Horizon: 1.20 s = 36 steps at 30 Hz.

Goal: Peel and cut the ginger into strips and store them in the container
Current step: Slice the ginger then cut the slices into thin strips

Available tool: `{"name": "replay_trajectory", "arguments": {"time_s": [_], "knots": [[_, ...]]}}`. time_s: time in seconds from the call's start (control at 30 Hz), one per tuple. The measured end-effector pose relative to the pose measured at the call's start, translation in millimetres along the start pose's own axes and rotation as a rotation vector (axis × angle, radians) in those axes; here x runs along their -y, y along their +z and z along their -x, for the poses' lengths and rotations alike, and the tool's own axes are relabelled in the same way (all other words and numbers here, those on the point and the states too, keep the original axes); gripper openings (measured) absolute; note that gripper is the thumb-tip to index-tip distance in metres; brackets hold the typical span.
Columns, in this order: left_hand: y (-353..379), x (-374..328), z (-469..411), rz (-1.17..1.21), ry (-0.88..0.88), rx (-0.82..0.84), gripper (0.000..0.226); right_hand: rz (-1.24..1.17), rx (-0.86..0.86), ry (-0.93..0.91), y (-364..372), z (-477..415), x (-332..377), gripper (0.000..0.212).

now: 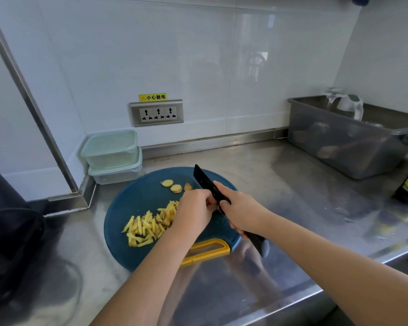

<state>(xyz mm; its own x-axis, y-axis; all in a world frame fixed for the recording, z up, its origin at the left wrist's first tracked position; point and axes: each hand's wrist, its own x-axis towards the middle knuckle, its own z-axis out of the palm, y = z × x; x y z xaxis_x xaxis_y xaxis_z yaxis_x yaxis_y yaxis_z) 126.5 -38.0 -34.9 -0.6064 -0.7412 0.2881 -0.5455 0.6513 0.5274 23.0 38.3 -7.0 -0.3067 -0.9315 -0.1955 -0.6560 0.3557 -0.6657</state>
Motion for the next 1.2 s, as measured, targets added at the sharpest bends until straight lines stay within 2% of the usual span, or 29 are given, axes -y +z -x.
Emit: {"name": "replay_trajectory", "arguments": {"time_s": [0.47,0.67,1.2], "knots": [[3,-2,3,-0.035,-0.007,-0.032,0.015,0.015,-0.019,0.004,3,-3,0,0.057],[5,-3,3,-0.043,-0.013,-0.064,0.012,-0.114,-0.008,0.07,-2,-9,0,0.057],[4,2,5,0.015,0.017,-0.051,0.004,-0.03,0.029,0.034,-10,18,-7,0.058]]}}
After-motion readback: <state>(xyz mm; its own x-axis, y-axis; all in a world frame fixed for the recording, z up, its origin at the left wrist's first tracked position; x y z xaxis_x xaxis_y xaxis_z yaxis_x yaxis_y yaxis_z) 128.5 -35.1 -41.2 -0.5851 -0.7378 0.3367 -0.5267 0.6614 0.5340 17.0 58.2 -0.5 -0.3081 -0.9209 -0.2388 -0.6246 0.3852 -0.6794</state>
